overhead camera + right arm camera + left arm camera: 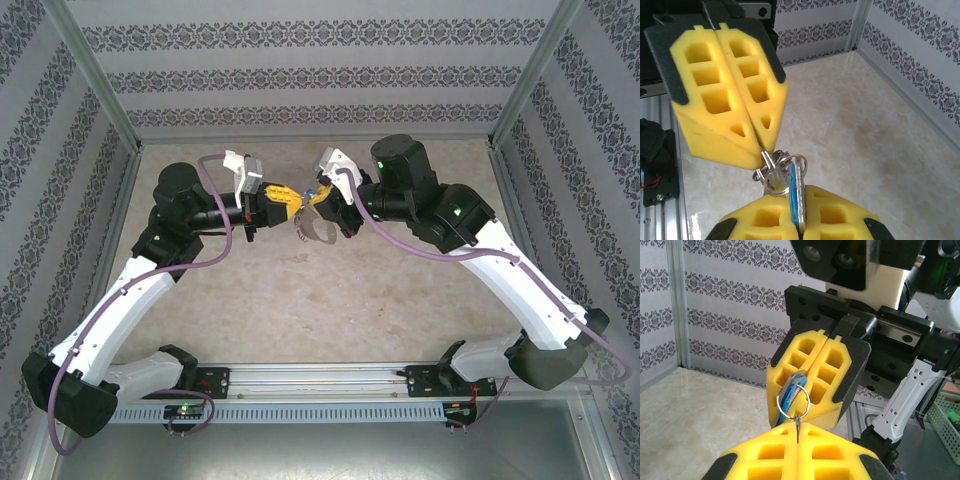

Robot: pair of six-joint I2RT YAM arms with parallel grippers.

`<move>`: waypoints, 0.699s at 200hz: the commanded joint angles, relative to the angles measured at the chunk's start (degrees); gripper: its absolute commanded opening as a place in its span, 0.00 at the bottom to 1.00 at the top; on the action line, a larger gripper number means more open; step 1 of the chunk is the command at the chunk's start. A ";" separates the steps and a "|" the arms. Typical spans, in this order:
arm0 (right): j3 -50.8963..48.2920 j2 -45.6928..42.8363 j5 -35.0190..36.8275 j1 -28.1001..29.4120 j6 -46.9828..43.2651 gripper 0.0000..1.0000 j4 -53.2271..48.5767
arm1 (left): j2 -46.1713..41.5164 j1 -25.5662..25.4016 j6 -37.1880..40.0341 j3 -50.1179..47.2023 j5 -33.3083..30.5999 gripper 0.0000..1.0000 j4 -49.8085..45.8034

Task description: Put the keys on the keyring

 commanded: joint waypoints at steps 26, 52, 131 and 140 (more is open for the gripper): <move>3.79 2.43 6.22 0.91 -1.52 0.00 -5.63 | -3.31 1.19 1.20 -4.01 -3.62 0.77 -1.34; 7.81 7.50 10.90 0.94 -0.91 0.00 -12.83 | -6.59 2.39 1.72 -7.61 -15.63 1.00 -6.08; 1.64 18.79 6.29 0.46 6.07 0.00 -9.49 | -13.04 2.80 -3.32 -16.48 -35.53 1.00 -10.08; 0.53 19.82 4.57 0.36 6.62 0.00 -9.06 | -13.27 2.79 -3.80 -16.89 -36.75 1.00 -10.38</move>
